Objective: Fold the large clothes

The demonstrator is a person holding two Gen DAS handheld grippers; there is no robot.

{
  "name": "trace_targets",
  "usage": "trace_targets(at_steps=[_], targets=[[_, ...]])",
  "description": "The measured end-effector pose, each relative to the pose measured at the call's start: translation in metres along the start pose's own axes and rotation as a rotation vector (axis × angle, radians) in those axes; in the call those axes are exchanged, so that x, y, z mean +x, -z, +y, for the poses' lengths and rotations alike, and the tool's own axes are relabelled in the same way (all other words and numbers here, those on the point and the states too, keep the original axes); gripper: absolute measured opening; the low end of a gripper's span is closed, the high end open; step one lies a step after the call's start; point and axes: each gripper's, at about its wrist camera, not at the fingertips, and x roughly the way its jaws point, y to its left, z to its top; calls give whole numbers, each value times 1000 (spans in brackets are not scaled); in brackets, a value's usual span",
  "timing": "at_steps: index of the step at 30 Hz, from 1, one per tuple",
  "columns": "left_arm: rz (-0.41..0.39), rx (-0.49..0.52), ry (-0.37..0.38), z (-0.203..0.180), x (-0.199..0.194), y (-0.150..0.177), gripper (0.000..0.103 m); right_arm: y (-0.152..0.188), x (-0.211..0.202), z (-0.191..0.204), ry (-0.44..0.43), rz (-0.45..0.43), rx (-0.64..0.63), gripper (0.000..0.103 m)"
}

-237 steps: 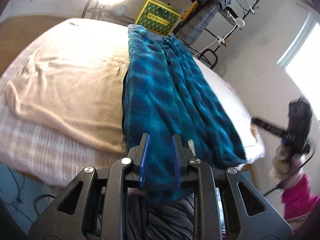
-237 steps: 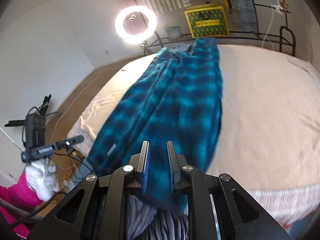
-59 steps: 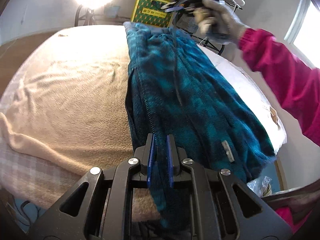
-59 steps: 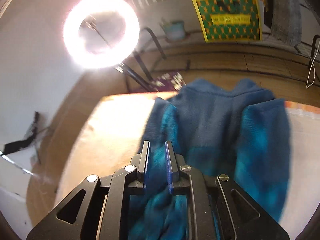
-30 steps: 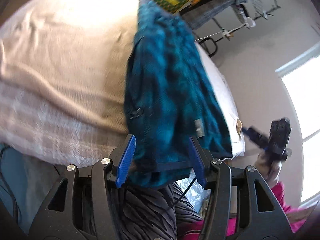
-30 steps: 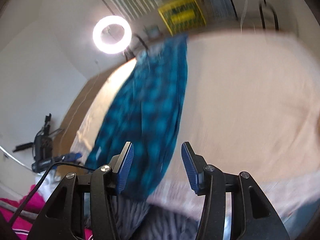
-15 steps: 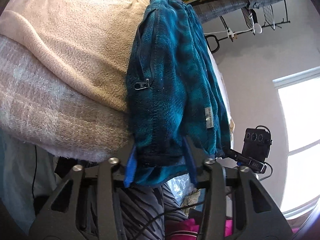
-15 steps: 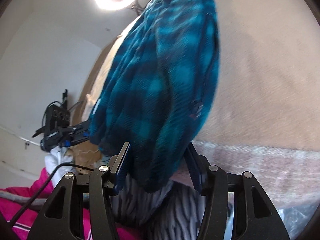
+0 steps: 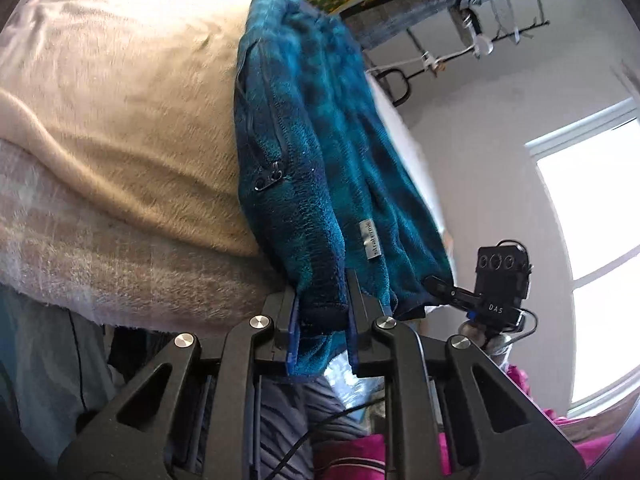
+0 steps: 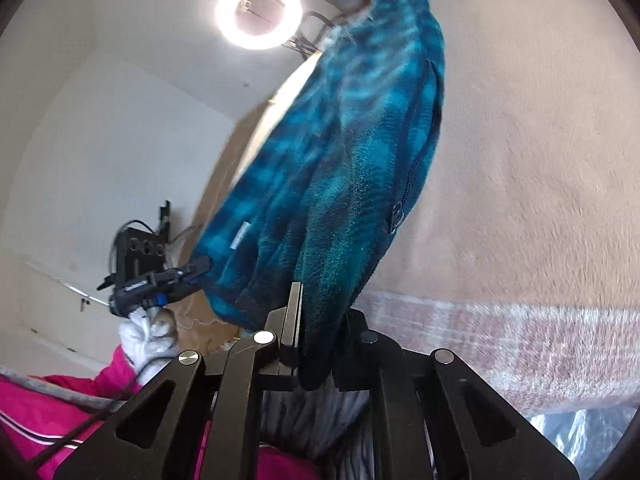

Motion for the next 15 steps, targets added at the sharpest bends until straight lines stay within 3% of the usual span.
trace_targets(at_steps=[1, 4, 5, 6, 8, 9, 10, 11, 13, 15], targets=[[8, -1, -19, 3, 4, 1, 18, 4, 7, -4, 27, 15, 2, 9], [22, -16, -51, 9, 11, 0, 41, 4, 12, -5, 71, 30, -6, 16], [23, -22, -50, 11, 13, 0, 42, 4, 12, -6, 87, 36, -4, 19], [27, -22, -50, 12, 15, 1, 42, 4, 12, -5, 106, 45, -4, 32], [43, -8, -44, 11, 23, 2, 42, 2, 13, -3, 108, 35, -7, 38], [43, -1, -48, 12, 25, 4, 40, 2, 17, -4, 91, 41, 1, 38], [41, 9, -57, 11, 27, 3, 23, 3, 19, -5, 78, 47, 10, 35], [43, 11, -56, 10, 27, 2, 17, 3, 22, -6, 62, 53, 16, 16], [34, -13, -24, 4, 19, 0, 16, 4, 18, -2, 59, 42, 17, 10], [7, -9, 9, -6, 6, -3, 16, 4, -5, 3, 0, -12, 10, 9]])
